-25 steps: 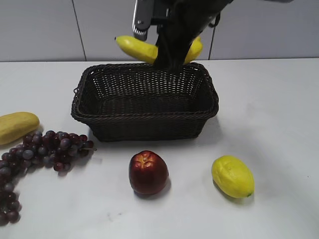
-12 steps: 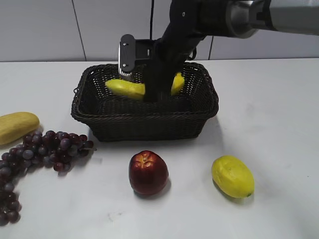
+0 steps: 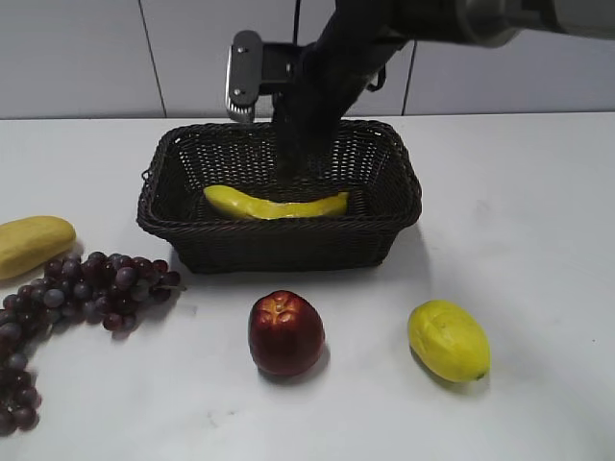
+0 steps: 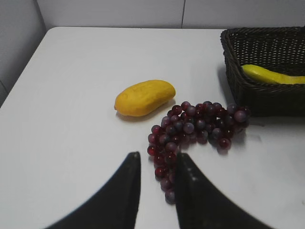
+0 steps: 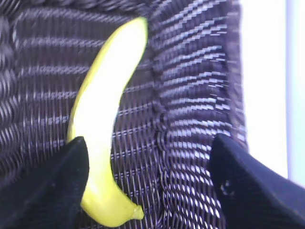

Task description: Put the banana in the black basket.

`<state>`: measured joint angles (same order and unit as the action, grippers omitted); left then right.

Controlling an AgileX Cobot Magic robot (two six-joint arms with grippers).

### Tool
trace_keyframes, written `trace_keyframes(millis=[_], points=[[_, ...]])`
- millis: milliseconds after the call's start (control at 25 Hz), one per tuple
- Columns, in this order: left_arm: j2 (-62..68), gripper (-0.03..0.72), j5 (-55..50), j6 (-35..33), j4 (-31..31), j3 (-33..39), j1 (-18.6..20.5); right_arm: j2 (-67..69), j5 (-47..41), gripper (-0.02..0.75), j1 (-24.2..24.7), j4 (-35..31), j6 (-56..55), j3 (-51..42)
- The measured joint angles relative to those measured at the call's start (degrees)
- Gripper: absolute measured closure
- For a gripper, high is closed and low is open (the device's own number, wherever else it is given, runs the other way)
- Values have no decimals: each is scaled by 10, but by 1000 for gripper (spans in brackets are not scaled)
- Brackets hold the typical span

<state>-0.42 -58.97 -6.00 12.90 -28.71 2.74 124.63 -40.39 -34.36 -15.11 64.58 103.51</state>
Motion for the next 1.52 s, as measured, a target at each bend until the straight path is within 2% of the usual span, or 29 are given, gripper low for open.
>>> trace_keyframes(millis=[160, 320, 480, 720, 880, 1000, 1240, 1520], points=[[0, 451, 0, 0, 0, 0, 0, -34, -4, 146, 14, -1, -110, 1], [0, 451, 0, 0, 0, 0, 0, -63, -51, 146, 49, 1, -205, 2], [0, 451, 0, 0, 0, 0, 0, -81, -106, 146, 109, 8, -317, 2], [0, 451, 0, 0, 0, 0, 0, -82, -208, 146, 218, 66, -472, 2], [0, 451, 0, 0, 0, 0, 0, -82, -275, 146, 285, 81, -520, 2], [0, 451, 0, 0, 0, 0, 0, -82, -287, 146, 320, 83, -540, 2], [0, 451, 0, 0, 0, 0, 0, -110, -289, 146, 349, 87, -575, -9], [0, 451, 0, 0, 0, 0, 0, -256, -277, 146, 350, 88, -577, -159]])
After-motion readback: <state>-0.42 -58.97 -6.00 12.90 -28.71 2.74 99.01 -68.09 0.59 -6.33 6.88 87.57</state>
